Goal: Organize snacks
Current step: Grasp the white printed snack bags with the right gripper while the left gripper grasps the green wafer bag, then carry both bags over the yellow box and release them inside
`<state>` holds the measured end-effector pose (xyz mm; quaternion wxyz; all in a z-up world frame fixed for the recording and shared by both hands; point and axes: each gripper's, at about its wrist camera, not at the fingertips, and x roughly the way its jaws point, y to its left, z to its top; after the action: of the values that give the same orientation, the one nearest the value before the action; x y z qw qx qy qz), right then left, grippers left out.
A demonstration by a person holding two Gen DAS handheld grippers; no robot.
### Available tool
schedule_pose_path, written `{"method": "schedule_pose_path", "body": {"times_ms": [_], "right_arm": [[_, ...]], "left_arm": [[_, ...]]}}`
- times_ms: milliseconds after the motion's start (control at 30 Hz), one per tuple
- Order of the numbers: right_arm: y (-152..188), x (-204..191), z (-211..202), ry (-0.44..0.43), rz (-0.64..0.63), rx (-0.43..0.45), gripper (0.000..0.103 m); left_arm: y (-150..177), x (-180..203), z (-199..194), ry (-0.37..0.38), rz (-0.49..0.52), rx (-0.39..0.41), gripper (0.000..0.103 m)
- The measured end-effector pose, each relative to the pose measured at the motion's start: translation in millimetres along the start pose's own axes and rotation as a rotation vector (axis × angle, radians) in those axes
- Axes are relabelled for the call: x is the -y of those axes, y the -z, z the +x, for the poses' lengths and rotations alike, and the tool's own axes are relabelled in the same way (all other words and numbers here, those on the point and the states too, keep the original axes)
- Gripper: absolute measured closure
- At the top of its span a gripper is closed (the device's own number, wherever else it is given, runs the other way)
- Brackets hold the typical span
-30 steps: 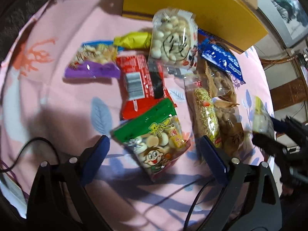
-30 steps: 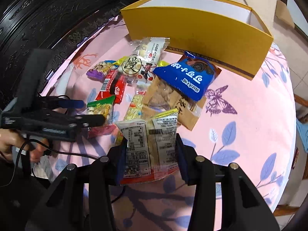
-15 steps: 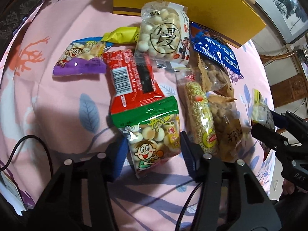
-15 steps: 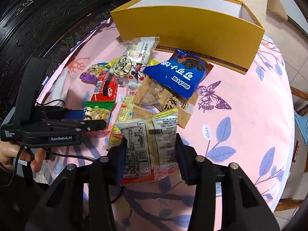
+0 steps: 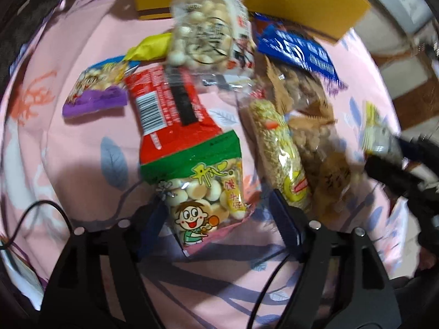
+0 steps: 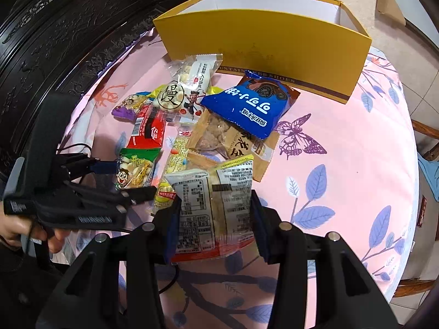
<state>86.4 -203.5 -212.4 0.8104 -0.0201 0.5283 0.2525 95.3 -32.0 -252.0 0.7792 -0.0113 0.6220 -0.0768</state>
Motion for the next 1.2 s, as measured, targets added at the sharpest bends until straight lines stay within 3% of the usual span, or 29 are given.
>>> {"method": "schedule_pose_path", "body": {"times_ms": [100,167,367,633,767,933,1200], "right_arm": [[1,2,-1,0.004,0.012,0.005,0.057],[1,4,-2,0.007,0.023,0.005,0.057],[1,6,-5,0.013,0.024,0.014,0.057],[-3,6,-9,0.011,0.018,0.025,0.057],[-13,6,-19,0.014,0.005,0.057,0.057],[-46,14,-40,0.034,-0.001,0.149,0.057],[-133,36,-73,0.104,0.007,0.375,0.057]], "left_arm": [[3,5,0,-0.061,0.048,0.009,0.041],[3,0,-2,-0.048,0.034,0.012,0.046],[13,-22,-16,-0.032,-0.002,0.026,0.047],[12,-64,-71,-0.010,-0.082,0.175,0.047],[-2,-61,-98,-0.027,-0.072,0.252,0.047],[-52,-44,-129,-0.036,-0.028,0.375,0.047],[-145,-28,-163,0.011,0.007,0.547,0.047]]}}
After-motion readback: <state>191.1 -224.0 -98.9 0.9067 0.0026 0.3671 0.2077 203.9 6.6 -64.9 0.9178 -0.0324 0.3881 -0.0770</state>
